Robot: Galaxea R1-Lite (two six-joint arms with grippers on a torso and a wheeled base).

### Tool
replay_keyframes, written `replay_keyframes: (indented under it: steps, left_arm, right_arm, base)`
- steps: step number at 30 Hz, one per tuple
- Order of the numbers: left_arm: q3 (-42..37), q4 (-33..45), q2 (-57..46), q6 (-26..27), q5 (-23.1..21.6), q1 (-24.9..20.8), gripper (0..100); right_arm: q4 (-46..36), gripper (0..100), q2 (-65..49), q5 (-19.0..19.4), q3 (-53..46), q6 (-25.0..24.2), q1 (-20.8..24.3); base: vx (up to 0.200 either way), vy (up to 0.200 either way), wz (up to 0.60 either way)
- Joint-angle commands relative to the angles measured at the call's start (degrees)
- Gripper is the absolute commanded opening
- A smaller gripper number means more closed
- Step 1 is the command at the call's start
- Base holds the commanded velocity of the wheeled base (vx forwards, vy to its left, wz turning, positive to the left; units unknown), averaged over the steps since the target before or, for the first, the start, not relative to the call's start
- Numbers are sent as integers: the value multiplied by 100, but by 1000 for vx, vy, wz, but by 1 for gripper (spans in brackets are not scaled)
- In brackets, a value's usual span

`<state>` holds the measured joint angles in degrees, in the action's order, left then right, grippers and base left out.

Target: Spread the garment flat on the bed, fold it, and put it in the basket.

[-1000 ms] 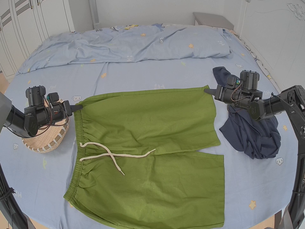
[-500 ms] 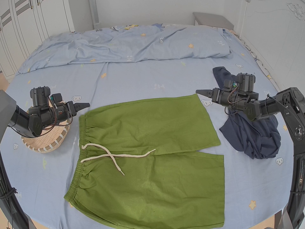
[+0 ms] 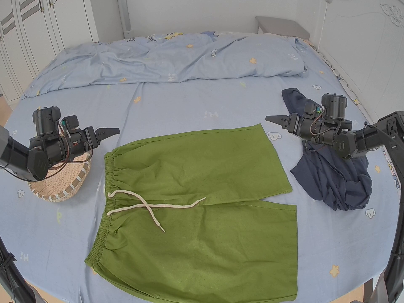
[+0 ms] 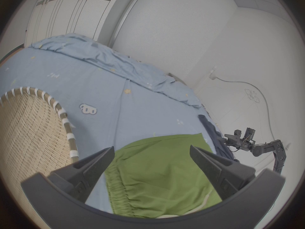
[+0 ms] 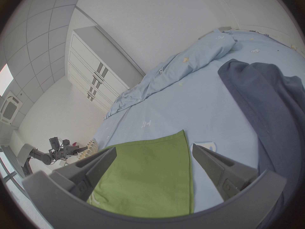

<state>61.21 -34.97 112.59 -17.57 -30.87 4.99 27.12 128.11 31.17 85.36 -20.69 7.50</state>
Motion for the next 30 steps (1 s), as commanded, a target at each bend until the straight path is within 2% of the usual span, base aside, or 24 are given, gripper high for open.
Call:
replay_keyframes:
  steps: [1, 4, 6, 8, 9, 11, 12, 14, 16, 22, 30]
  left_arm:
    - [-786, 70, -1424, -344, -7, -244, 100]
    - [-1392, 70, -1960, -757, -51, -200, 100]
    - [-1805, 87, -2189, -950, -60, -156, 100]
    - [-2157, 79, -2321, -1065, -51, -94, 100]
    - [-2728, 52, -2558, -1135, -51, -15, 100]
    - [-3326, 70, -2892, -1144, -69, 2, 100]
    - [-3326, 70, -2892, -1144, -69, 2, 100]
    - [-4064, 131, -3367, -1170, -77, 2, 100]
    - [-4530, 237, -3639, -1170, -77, -6, 100]
    - [-5506, 703, -4667, -1214, -139, -86, 100]
    - [-5462, 1863, -4799, -1153, -148, -94, 100]
  right_arm:
    - [-111, 100, -1438, -269, -1250, -313, -29]
    - [-128, 100, -2132, -788, -2296, -603, 68]
    - [-67, 100, -2449, -911, -3034, -638, 85]
    - [-41, 100, -2660, -911, -3482, -629, 103]
    - [65, 100, -2976, -876, -4150, -612, 103]
    - [267, 100, -3275, -832, -4871, -594, 112]
    - [267, 100, -3275, -832, -4871, -594, 112]
    - [830, 100, -3706, -603, -5785, -603, 112]
    - [1137, 100, -3987, -436, -6277, -629, 103]
    - [1208, 100, -4409, -401, -6813, -629, 173]
    - [1216, 100, -4356, -410, -6813, -603, 296]
  base:
    - [0, 0, 0]
    - [0, 0, 0]
    - [0, 0, 0]
    - [0, 0, 0]
    - [0, 0, 0]
    - [0, 0, 0]
    - [0, 0, 0]
    - [0, 0, 0]
    - [0, 0, 0]
    - [0, 0, 0]
    - [0, 0, 0]
